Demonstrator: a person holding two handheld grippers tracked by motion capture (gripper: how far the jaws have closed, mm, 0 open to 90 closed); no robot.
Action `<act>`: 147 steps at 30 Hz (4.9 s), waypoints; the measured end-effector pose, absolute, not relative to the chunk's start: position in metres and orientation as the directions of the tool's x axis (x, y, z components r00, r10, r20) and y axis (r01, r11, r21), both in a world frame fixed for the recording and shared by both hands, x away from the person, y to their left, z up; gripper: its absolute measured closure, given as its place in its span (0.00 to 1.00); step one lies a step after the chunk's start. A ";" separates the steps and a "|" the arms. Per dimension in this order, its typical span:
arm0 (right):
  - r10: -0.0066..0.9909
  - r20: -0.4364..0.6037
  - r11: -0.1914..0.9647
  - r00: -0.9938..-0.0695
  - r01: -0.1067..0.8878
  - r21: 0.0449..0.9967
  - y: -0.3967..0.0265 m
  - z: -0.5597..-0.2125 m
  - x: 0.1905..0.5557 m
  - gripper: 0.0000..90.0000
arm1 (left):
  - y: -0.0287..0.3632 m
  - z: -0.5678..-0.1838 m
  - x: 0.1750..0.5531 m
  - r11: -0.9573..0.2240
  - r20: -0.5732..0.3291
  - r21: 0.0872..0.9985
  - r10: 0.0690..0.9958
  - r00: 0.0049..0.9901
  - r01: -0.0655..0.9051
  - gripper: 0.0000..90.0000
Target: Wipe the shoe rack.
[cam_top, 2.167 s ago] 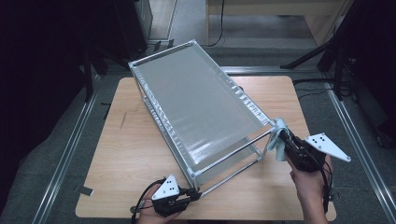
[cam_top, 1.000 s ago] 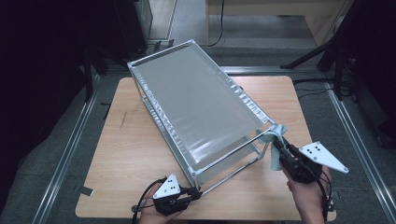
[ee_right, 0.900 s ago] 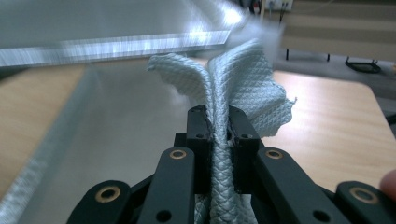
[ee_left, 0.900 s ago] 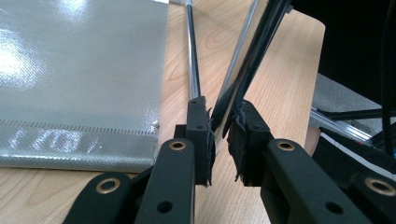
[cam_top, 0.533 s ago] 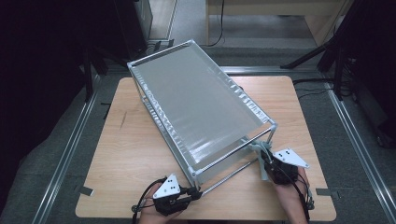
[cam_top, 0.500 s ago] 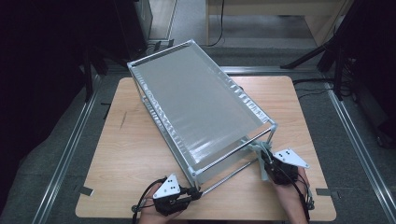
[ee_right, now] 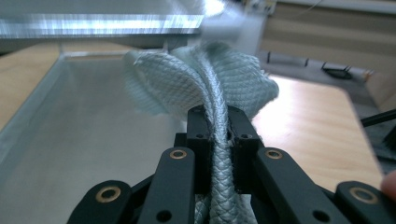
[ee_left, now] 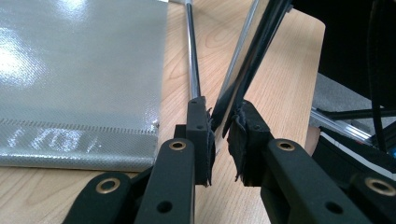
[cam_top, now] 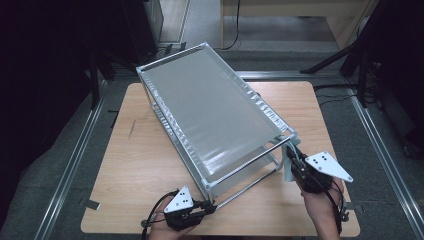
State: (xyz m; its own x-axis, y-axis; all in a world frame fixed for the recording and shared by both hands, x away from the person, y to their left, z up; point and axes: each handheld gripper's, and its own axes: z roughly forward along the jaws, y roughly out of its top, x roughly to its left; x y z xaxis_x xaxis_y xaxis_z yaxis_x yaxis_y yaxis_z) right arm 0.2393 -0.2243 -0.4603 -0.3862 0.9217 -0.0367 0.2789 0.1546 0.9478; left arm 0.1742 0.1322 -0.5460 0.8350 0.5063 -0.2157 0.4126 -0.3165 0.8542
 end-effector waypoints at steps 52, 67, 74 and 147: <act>0.824 -0.047 0.374 -0.565 0.479 0.794 -0.143 -0.544 0.236 0.90 | 0.140 -0.519 0.172 -0.286 -0.170 0.886 0.533 0.829 0.366 0.85; 0.895 -0.021 0.290 -0.446 0.544 0.787 -0.172 -0.544 0.267 0.87 | 0.131 -0.518 0.176 -0.310 -0.157 0.878 0.533 0.831 0.365 0.89; 0.803 0.009 0.368 -0.596 0.507 0.779 -0.128 -0.550 0.242 0.88 | 0.124 -0.517 0.183 -0.321 -0.178 0.865 0.524 0.833 0.386 0.88; 0.814 -0.005 0.368 -0.581 0.509 0.778 -0.148 -0.549 0.243 0.87 | 0.126 -0.522 0.174 -0.316 -0.165 0.879 0.498 0.851 0.356 0.89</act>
